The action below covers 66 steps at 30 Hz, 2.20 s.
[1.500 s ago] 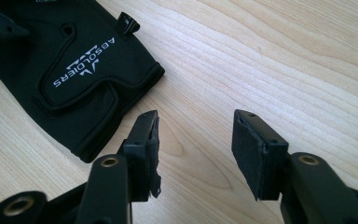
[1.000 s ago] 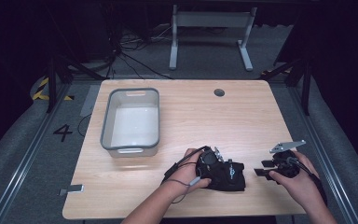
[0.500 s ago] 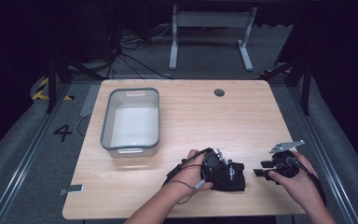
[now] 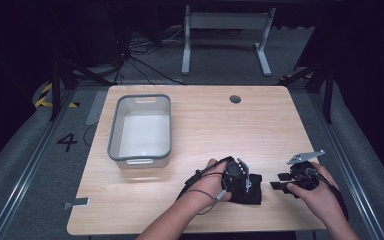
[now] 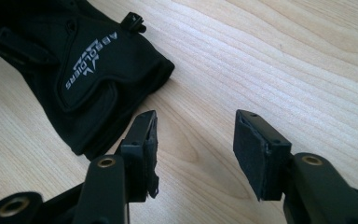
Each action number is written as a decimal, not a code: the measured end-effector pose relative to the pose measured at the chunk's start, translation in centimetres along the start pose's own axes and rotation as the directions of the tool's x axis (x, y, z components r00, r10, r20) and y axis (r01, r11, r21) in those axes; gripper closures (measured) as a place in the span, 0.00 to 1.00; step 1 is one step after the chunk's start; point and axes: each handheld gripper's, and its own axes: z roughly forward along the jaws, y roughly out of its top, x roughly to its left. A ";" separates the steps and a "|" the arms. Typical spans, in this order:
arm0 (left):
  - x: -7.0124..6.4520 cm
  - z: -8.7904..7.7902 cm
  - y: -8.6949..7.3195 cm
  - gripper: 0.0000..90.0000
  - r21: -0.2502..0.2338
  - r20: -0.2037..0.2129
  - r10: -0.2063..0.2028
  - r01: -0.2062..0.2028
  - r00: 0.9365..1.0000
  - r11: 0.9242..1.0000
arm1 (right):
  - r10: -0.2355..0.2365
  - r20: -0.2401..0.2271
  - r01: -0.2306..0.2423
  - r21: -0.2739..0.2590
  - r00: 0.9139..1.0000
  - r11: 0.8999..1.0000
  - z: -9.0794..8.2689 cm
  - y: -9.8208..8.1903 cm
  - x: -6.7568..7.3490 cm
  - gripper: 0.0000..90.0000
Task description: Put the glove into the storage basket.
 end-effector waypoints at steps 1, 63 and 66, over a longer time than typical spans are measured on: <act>0.1 0.0 0.0 0.63 -0.004 0.004 -0.002 0.002 1.000 1.000 | 0.000 0.000 0.000 0.000 1.000 1.000 0.0 0.0 0.0 0.56; 6.2 -15.5 -8.4 0.77 -0.261 0.108 -0.385 0.400 0.917 0.879 | -0.005 -0.053 0.006 0.015 0.999 1.000 1.8 2.8 -0.9 0.65; 6.7 -16.4 -8.7 0.77 -0.269 0.111 -0.400 0.415 0.910 0.869 | -0.004 -0.054 0.005 0.022 0.999 1.000 1.8 2.7 -0.9 0.65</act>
